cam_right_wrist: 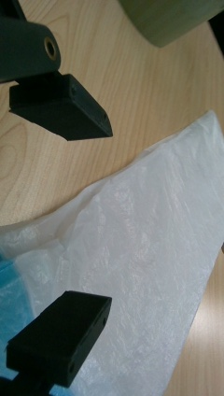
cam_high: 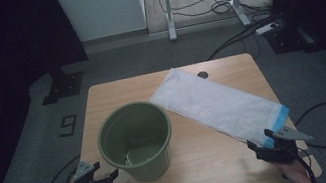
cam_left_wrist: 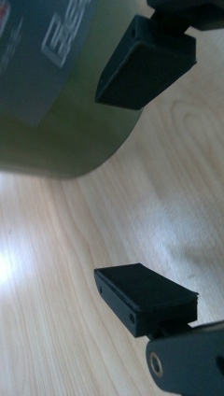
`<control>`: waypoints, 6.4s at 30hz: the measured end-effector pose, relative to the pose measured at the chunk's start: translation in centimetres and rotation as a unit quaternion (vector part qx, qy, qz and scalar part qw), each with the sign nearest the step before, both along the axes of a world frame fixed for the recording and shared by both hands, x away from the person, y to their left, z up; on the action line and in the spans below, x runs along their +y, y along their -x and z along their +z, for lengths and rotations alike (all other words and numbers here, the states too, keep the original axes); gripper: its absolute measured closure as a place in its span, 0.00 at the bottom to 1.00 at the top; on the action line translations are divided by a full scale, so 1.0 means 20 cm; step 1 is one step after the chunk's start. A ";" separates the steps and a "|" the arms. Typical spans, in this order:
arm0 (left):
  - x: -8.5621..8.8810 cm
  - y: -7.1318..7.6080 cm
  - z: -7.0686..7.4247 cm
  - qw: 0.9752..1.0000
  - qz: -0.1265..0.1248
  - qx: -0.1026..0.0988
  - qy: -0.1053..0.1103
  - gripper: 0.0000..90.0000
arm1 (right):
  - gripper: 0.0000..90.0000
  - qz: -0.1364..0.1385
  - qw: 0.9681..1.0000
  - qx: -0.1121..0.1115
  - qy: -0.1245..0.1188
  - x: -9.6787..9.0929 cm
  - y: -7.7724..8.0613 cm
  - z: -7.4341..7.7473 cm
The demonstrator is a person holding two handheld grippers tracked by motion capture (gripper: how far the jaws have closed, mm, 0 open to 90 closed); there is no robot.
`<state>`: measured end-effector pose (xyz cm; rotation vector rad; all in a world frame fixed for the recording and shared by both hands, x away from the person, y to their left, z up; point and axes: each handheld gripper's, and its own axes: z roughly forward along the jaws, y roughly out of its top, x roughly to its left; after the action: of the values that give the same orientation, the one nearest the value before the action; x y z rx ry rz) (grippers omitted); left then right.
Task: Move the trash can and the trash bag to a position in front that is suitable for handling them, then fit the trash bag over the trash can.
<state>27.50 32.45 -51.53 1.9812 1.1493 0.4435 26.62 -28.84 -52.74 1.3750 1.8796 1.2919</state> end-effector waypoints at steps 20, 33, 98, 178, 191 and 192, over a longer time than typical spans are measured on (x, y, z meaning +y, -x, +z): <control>-0.26 0.00 0.08 0.981 -0.185 -0.065 -0.007 0.16 | 0.16 0.012 1.000 -0.004 0.002 0.00 0.00 0.00; -0.49 -0.12 0.06 0.972 -0.227 -0.051 0.015 0.18 | 0.16 0.031 1.000 0.002 0.005 0.06 -0.04 0.00; -0.50 -0.20 0.02 0.987 -0.157 -0.006 0.015 0.20 | 0.79 -0.007 0.989 0.091 0.117 0.61 -0.73 -0.11; -0.50 -0.20 -0.01 0.990 -0.138 0.006 0.013 0.22 | 0.98 0.035 0.980 -0.190 -0.049 0.23 -0.19 1.18; -0.50 -0.21 -0.02 0.990 -0.137 0.011 0.019 0.22 | 0.98 0.099 0.960 -0.260 -0.029 0.41 -0.01 1.51; -0.50 -0.21 -0.02 0.990 -0.137 0.012 0.020 0.22 | 0.98 0.104 0.959 -0.263 -0.030 0.42 -0.01 1.52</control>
<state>31.75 22.41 -51.95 2.0752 0.8754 0.2532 26.73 -20.36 -22.25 0.7623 1.6447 1.6341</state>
